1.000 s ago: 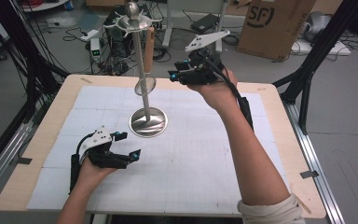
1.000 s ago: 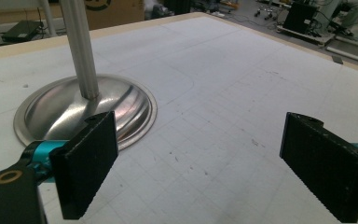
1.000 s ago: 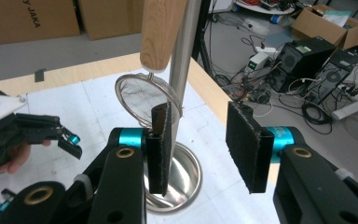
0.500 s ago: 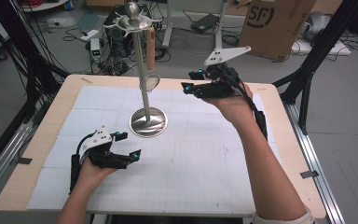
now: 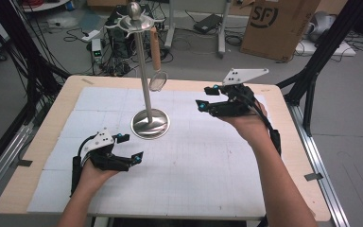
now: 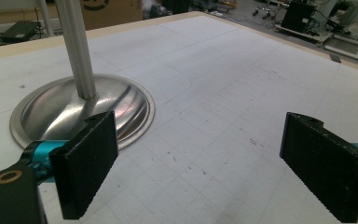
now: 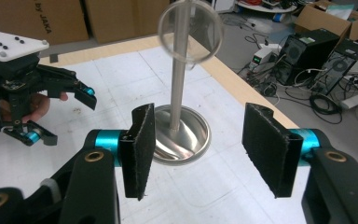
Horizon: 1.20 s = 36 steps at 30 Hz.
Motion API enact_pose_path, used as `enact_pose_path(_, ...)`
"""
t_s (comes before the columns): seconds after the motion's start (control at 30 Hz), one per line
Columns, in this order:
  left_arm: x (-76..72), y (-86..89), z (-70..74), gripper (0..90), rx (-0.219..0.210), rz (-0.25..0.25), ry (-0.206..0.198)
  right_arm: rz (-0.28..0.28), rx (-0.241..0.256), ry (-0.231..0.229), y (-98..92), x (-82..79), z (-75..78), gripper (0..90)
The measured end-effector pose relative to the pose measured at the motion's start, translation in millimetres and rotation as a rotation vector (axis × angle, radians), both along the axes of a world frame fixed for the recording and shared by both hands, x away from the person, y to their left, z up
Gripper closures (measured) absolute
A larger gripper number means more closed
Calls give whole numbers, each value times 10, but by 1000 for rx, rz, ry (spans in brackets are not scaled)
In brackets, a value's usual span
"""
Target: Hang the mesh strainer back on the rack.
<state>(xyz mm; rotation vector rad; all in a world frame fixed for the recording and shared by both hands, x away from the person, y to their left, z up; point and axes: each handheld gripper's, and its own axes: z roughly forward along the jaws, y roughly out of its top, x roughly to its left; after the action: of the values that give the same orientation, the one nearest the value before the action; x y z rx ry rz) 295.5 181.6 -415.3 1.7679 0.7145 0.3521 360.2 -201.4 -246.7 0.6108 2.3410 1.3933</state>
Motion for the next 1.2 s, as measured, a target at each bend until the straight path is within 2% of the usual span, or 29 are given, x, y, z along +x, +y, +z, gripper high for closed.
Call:
enact_pose_path(0.33, -6, -8, 2, 120, -4, 2, -2, -9, 28, 18, -180, -139, -230, 390)
enact_pose_path(0.6, 5, -21, -19, 120, 9, -1, -1, -23, 40, 40, -303, -209, -432, 367)
enact_pose_path(0.9, 2, -23, -21, 120, 8, 1, 3, -63, 58, 60, -429, -305, -656, 324)
enact_pose_path(1.2, -7, -22, -11, 120, -1, -4, -1, -81, 82, 65, -529, -395, -799, 304)
